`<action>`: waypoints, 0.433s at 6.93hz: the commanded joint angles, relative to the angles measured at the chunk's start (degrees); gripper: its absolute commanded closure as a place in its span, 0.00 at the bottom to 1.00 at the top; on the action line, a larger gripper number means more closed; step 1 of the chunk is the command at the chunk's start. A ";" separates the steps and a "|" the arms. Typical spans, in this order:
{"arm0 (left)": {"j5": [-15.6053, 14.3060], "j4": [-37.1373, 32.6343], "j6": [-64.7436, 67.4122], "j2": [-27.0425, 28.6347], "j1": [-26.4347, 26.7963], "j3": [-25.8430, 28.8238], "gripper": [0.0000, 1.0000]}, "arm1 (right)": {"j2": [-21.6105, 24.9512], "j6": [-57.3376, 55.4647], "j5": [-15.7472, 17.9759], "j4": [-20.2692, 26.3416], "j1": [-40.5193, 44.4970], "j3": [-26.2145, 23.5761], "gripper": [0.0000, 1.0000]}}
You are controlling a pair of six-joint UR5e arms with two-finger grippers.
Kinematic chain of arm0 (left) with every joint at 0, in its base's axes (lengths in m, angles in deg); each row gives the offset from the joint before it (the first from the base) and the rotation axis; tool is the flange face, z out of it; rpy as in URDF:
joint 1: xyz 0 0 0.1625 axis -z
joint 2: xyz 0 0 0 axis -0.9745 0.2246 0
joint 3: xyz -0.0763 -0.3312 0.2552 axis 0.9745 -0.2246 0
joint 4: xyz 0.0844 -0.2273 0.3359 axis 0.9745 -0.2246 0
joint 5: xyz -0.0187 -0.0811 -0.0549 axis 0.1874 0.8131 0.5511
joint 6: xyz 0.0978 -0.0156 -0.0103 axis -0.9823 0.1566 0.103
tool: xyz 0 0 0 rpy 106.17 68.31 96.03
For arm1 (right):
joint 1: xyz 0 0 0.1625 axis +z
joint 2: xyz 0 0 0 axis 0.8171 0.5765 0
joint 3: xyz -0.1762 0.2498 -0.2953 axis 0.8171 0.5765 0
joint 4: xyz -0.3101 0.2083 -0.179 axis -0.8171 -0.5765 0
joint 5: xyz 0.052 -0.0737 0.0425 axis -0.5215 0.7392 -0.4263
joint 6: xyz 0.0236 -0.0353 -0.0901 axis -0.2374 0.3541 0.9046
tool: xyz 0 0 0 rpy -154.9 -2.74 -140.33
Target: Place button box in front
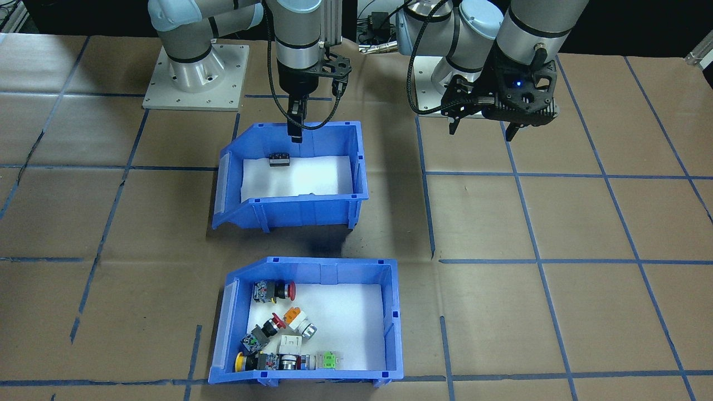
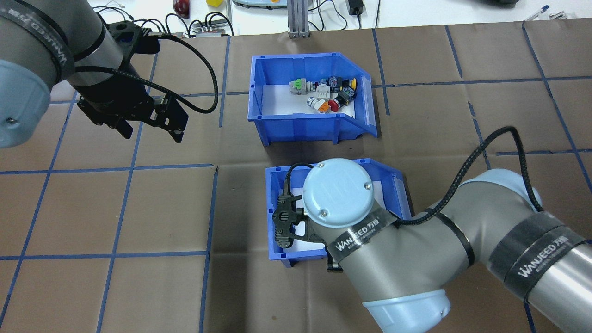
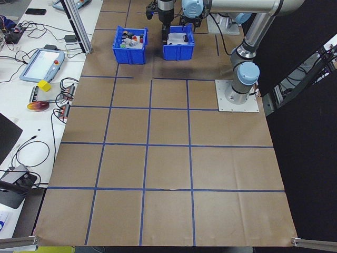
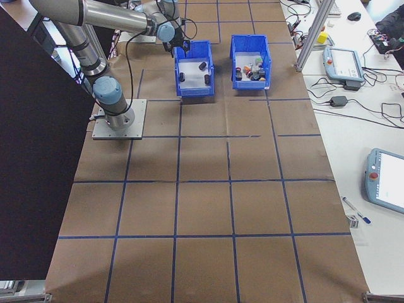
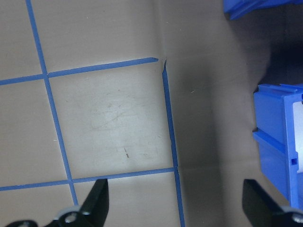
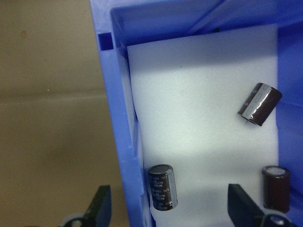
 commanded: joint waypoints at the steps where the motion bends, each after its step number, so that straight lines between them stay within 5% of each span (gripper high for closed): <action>1: -0.04 -0.03 -0.25 -0.23 -0.08 -0.06 0.01 | 0.17 -0.21 0.05 13.57 -5.55 8.34 0.00; 3: 0.05 -0.03 -0.33 -0.23 -0.16 -0.85 0.01 | 0.70 -6.95 -0.47 12.56 -16.08 9.77 0.00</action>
